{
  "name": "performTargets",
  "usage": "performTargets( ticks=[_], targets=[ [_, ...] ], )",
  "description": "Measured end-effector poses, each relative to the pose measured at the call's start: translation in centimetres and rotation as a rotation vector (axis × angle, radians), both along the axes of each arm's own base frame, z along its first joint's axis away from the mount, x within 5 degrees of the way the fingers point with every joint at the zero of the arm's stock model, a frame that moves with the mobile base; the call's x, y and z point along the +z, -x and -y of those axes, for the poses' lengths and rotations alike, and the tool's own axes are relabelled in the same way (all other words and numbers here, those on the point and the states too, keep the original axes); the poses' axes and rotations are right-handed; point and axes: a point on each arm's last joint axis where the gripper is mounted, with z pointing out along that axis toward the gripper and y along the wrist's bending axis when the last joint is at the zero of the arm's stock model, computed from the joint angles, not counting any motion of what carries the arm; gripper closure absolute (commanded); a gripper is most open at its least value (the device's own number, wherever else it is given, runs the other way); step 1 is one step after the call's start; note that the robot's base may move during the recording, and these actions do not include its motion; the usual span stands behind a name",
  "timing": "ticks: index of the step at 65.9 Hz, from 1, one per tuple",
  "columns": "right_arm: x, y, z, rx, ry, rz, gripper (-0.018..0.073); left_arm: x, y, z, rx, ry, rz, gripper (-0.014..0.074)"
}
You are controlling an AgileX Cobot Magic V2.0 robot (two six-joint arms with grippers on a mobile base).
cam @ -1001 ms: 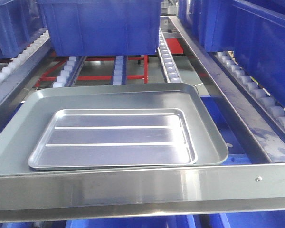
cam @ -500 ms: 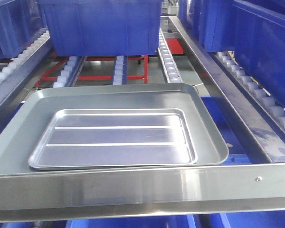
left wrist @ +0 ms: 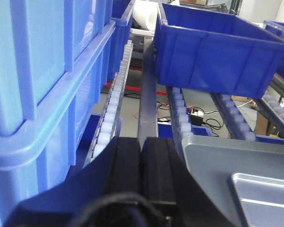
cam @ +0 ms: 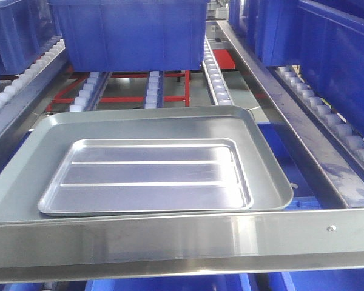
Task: Grab silver tray and stack on right shelf
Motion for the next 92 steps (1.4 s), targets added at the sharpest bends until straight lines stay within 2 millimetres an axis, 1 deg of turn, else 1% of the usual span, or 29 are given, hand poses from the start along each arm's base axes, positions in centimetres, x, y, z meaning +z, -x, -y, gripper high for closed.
performTargets(
  ticks=[3,8,13,18,40,52,92],
  targets=[
    [0.00,0.00,0.00,0.000,0.000,0.000,0.0509,-0.31,-0.07,0.00,-0.002,-0.022,0.020,0.0689],
    [0.00,0.00,0.00,0.000,0.000,0.000,0.0509,-0.18,-0.06,0.06,-0.009,-0.055,0.047,0.0689],
    [0.00,0.00,0.00,0.000,0.000,0.000,0.0509,-0.18,-0.05,0.20,-0.024,-0.129,0.050,0.0689],
    [0.00,0.00,0.00,0.000,0.000,0.000,0.0509,-0.16,-0.04,0.32,-0.042,-0.150,0.054,0.0689],
    [0.00,0.00,0.00,0.000,0.000,0.000,0.0509,-0.14,-0.04,0.38,-0.058,-0.117,0.056,0.0689],
    [0.00,0.00,0.00,0.000,0.000,0.000,0.0509,-0.15,-0.04,0.33,-0.062,-0.031,0.051,0.0689],
    [0.00,0.00,0.00,0.000,0.000,0.000,0.0509,-0.15,-0.04,0.34,-0.061,-0.057,0.053,0.0689]
  ],
)
